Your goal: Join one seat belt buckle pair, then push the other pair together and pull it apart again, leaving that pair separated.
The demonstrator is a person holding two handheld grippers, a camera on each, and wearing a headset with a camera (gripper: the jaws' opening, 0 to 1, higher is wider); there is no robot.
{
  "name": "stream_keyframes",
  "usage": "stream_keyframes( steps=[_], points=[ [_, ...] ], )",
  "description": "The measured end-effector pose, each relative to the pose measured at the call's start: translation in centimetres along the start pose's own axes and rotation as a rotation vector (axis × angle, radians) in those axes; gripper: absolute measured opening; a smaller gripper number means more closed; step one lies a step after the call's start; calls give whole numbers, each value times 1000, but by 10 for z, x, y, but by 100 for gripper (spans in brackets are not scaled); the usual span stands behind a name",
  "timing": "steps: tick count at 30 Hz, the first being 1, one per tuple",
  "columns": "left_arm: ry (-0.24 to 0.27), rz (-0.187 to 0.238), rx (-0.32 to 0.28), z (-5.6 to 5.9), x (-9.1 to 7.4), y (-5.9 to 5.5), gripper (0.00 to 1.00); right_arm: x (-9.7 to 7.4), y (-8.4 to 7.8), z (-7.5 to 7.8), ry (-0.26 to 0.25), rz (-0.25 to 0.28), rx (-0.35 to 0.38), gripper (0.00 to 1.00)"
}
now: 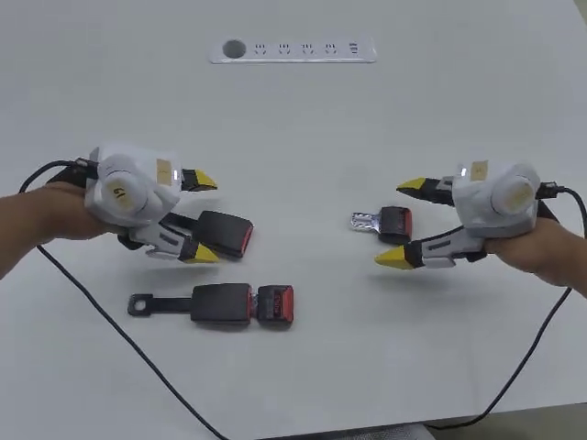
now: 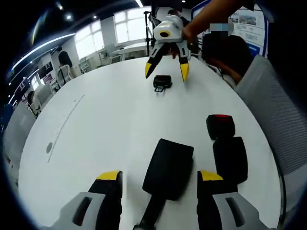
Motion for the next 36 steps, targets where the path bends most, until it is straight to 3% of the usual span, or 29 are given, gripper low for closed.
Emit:
stream_keyframes(
  steps=[2,4,5,7,9,11,13,15,16,20,29,36],
  points=[
    [-9,-9,-2,-1,5,-2,64,0,-1,0,15,-9,-7,62],
    [-29,-37,36,0,7,-4,61,-2,-3,0,20,-16,-1,59],
    [-40,-12,19,-1,7,-1,59,-3,-3,0,28,-12,-3,58],
    [-40,-20,8,-4,7,-1,57,-4,-4,2,35,-20,0,56],
    [-58,-18,-16,-4,8,-1,44,-3,-4,3,49,-22,8,54],
    [-60,-10,1,-5,7,0,43,-1,-5,4,54,-48,10,54],
    [-62,-9,7,-5,6,0,42,-1,-5,3,62,-40,9,51],
    [-80,-2,33,-6,5,1,37,1,-7,1,93,-58,15,51],
    [-66,-18,35,-6,4,0,36,2,-8,0,67,-62,3,48],
    [-60,-12,16,-7,5,0,36,1,-10,6,74,-66,-9,35],
    [-41,-16,8,-6,5,-2,35,1,-17,11,111,-31,-45,33],
    [-31,-50,2,-4,6,2,34,0,-19,13,131,-2,-59,33]
  ],
)
Point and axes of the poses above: the centre of the closed fingertips' face, and the gripper's own axes: x roughly forward along the fingers, z roughly to its right, y roughly out of its top, the point moved 10 cm from there along -x, roughly backward along the fingers, and after that the axes turned 12 degrees about -x, right-handed, at the moved point
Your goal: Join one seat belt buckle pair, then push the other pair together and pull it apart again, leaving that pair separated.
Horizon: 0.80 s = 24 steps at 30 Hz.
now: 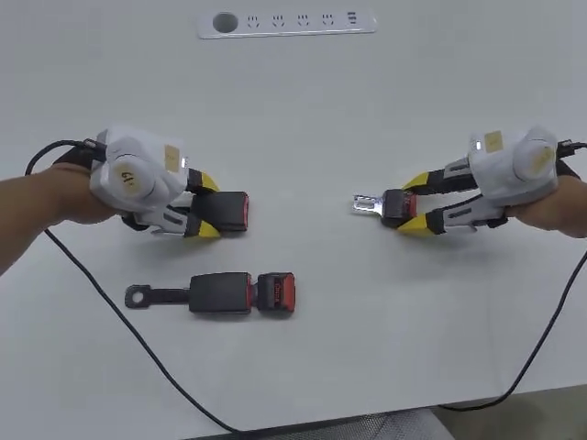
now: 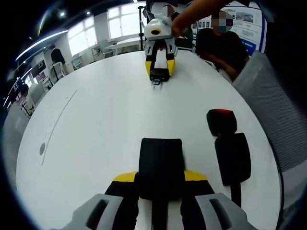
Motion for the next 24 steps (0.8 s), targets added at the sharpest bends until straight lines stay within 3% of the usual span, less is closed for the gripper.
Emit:
stream_keyframes(
  steps=[24],
  points=[
    [11,-112,0,1,3,11,34,47,49,-5,74,78,-92,33]
  ],
)
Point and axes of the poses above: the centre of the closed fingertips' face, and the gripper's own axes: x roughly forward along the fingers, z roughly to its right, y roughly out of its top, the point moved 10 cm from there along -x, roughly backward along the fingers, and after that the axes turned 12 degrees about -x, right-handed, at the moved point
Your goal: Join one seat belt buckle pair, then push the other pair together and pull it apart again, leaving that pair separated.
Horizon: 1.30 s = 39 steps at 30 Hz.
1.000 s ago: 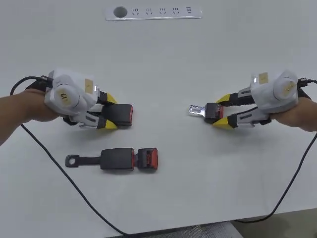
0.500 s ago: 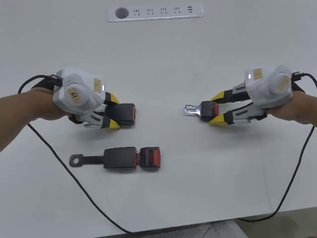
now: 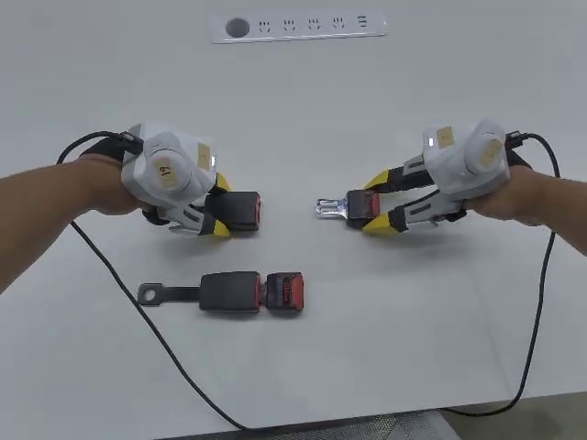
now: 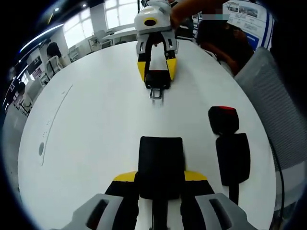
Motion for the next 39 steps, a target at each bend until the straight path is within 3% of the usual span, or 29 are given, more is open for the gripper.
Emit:
stream_keyframes(
  steps=[14,25,39],
  points=[
    [1,-31,1,-1,0,2,34,26,25,6,21,44,-2,33],
    [5,-41,3,-2,1,2,34,55,43,7,27,89,-19,33],
    [6,-65,28,-1,2,5,34,61,52,11,34,47,-27,32]
  ],
)
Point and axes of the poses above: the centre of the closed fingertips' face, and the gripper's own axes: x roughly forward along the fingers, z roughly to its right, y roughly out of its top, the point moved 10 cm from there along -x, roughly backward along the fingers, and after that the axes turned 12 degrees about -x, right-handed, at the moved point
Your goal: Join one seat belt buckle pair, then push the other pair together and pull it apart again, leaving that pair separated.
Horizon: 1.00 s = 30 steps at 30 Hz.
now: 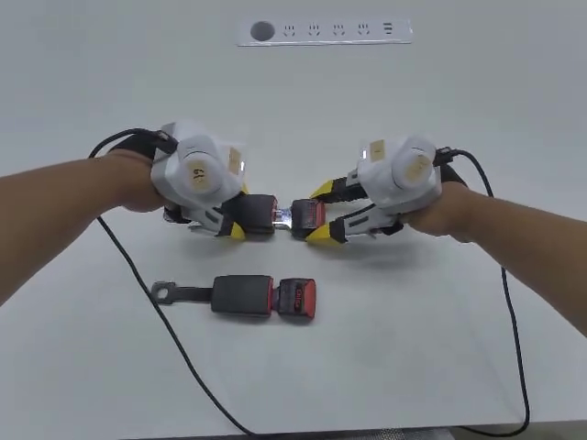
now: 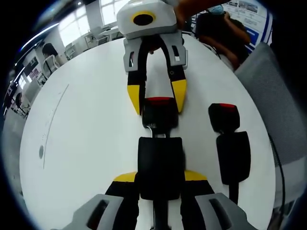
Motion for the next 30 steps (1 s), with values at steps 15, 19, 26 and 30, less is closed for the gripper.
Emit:
stream_keyframes(
  steps=[15,19,26,30],
  points=[
    [-3,1,1,2,0,0,34,12,16,7,-10,-43,36,32],
    [-3,-6,4,2,0,0,34,13,17,8,-14,-52,41,32],
    [-2,-12,4,2,0,1,34,16,18,10,-12,-83,24,32],
    [-1,-20,4,2,1,2,34,17,17,9,-11,-90,23,32]
  ],
)
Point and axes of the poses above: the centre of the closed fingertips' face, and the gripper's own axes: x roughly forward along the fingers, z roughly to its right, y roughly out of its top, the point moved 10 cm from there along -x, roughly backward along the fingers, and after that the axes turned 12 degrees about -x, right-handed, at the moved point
